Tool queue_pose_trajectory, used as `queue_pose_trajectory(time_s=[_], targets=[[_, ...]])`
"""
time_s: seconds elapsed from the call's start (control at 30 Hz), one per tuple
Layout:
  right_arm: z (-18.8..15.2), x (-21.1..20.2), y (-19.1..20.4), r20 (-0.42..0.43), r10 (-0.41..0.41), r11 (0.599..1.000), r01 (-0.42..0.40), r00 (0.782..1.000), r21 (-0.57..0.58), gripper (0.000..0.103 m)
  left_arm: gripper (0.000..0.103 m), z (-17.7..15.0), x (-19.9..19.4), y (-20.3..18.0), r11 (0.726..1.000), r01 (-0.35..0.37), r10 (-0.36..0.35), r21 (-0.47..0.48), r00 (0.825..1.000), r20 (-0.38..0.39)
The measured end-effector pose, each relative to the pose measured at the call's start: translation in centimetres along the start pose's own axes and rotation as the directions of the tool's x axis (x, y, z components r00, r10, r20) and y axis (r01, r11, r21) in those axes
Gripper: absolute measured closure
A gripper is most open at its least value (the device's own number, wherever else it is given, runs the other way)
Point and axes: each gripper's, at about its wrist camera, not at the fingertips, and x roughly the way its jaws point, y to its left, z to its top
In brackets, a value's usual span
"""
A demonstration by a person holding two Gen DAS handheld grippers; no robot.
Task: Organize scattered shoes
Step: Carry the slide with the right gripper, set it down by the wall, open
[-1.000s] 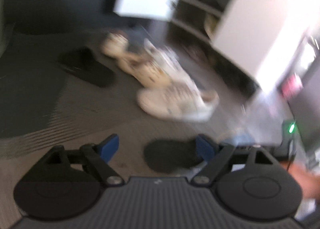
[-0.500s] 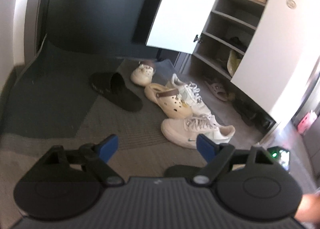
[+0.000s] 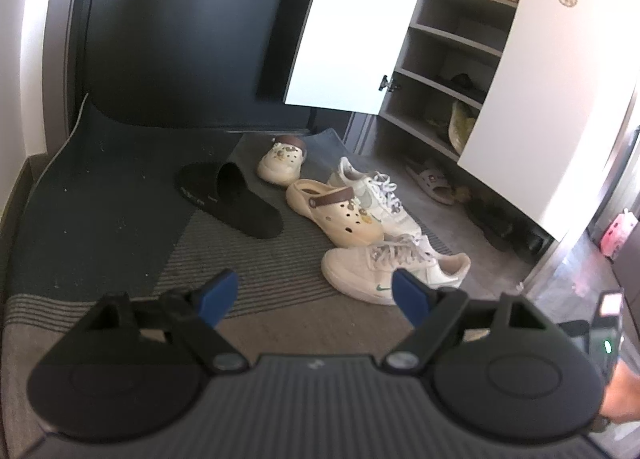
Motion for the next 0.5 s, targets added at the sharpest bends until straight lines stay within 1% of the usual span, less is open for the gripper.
queue_pose_trajectory(time_s=[0.07,0.1,0.17,0.23,0.37,0.43,0.5], targets=[[-0.3,-0.4,1.5,0.029,0.067,0.99,-0.062,0.997,-0.129,0.09,0.018,0.0,-0.1,-0.2,1.0,-0.002,0.002,0.009,1.0,0.006],[-0.6,-0.7,2.4,0.045,0.093,0.976,-0.082,0.995,-0.201,0.09,0.018,0.0,-0.2,-0.3,1.0,-0.003,0.003,0.014,1.0,0.008],[-1.2,-1.1,3.9,0.075,0.145,0.937,-0.112,0.987,-0.332,0.09,0.018,0.0,-0.2,-0.4,1.0,-0.006,0.006,0.02,1.0,0.011],[-1.6,-1.8,5.0,0.101,0.181,0.895,-0.122,0.978,-0.428,0.09,0.018,0.0,-0.2,-0.4,1.0,-0.004,0.004,0.023,1.0,0.007],[-2.2,-2.6,6.3,0.127,0.237,0.812,-0.124,0.963,-0.57,0.091,0.018,-0.1,-0.1,-0.2,1.0,-0.004,0.004,0.019,1.0,0.0],[-2.8,-3.1,6.4,0.129,0.279,0.751,-0.132,0.952,-0.647,0.091,0.018,-0.1,-0.1,0.0,1.0,-0.006,0.006,0.011,1.0,-0.003],[-3.0,-3.2,6.2,0.126,0.301,0.722,-0.14,0.945,-0.678,0.091,0.018,-0.1,-0.2,0.2,1.0,-0.007,0.007,0.005,1.0,-0.002]])
